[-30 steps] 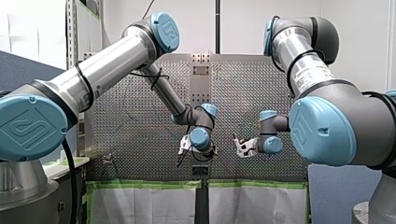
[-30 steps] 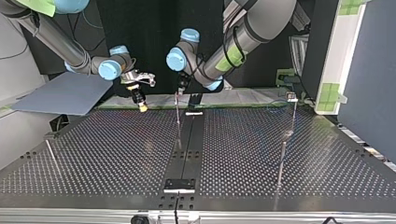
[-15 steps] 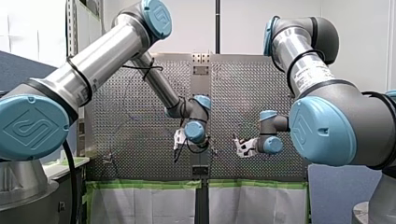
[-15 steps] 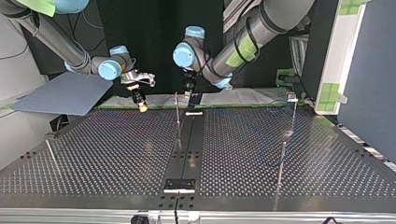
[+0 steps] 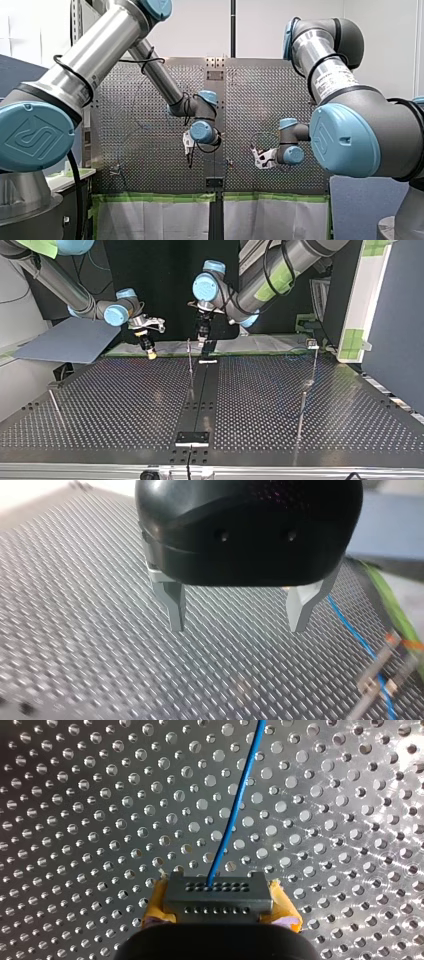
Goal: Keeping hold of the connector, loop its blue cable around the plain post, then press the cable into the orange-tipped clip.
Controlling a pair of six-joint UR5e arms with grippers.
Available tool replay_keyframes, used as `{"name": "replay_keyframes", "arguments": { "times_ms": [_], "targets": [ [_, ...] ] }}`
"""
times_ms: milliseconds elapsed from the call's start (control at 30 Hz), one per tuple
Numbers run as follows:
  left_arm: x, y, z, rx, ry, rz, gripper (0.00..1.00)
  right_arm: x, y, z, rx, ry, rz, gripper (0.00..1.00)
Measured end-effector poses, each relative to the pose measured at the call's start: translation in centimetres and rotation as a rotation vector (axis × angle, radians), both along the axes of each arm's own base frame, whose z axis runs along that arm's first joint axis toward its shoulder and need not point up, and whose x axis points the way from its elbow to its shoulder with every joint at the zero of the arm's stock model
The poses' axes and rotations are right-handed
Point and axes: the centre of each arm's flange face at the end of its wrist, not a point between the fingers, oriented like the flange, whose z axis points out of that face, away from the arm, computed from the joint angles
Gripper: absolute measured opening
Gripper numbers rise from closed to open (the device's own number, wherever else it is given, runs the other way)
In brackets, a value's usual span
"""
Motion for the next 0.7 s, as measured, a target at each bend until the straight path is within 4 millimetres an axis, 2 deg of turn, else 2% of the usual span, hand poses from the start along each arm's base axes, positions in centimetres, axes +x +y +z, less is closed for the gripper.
{"name": "replay_keyframes", "arguments": {
  "times_ms": [700],
  "targets": [
    [-3.7, 3.4, 5.6, -0.085, -0.159, 0.009, 1.00, 0.6, 0.5, -0.1, 0.009, 0.001, 0.011, 0.00]
  ]
}}
